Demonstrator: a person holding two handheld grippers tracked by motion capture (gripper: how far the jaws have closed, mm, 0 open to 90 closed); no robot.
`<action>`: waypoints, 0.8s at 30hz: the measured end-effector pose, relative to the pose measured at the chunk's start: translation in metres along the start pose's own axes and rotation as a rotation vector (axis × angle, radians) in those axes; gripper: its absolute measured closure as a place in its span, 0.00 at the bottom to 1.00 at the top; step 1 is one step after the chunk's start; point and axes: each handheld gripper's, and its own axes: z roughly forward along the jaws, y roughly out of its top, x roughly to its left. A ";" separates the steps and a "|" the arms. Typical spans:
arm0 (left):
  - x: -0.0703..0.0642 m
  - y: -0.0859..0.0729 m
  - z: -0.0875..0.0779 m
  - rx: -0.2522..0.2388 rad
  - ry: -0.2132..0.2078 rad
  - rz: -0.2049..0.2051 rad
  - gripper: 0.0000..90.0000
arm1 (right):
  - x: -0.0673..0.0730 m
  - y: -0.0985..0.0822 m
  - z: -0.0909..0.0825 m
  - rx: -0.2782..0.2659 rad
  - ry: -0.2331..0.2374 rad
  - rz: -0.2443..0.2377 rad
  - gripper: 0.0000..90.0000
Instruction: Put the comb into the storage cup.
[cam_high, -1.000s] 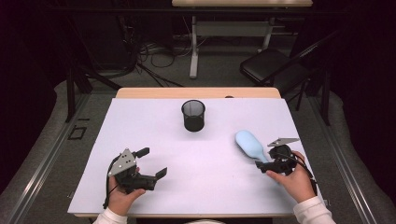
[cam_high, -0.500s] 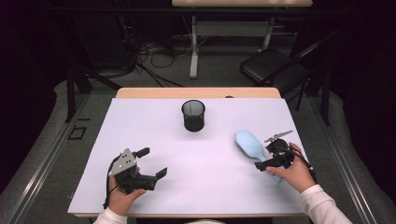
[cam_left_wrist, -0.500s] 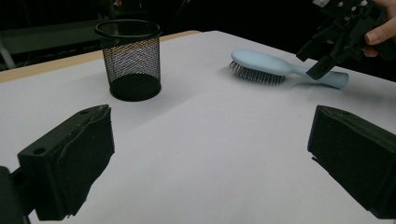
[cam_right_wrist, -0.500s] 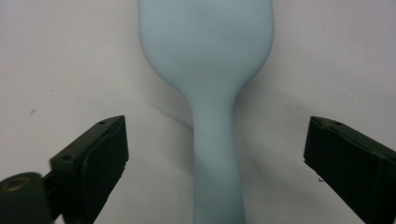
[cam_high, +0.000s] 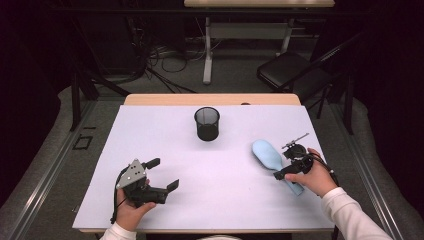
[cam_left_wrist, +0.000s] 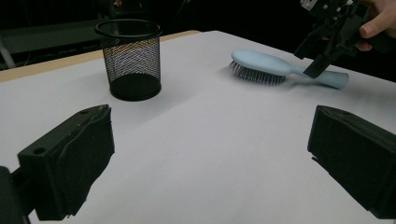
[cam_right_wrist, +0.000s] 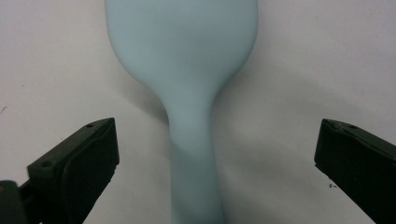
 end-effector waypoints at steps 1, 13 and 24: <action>0.000 0.000 0.000 0.000 0.000 0.000 0.01 | -0.001 0.001 0.000 0.002 -0.001 -0.006 0.00; 0.000 0.000 0.000 0.002 0.000 -0.001 0.01 | 0.000 0.008 0.001 0.057 -0.009 -0.030 0.00; 0.000 0.000 0.001 0.003 -0.005 0.001 0.01 | 0.001 0.012 0.001 0.098 -0.016 -0.060 0.00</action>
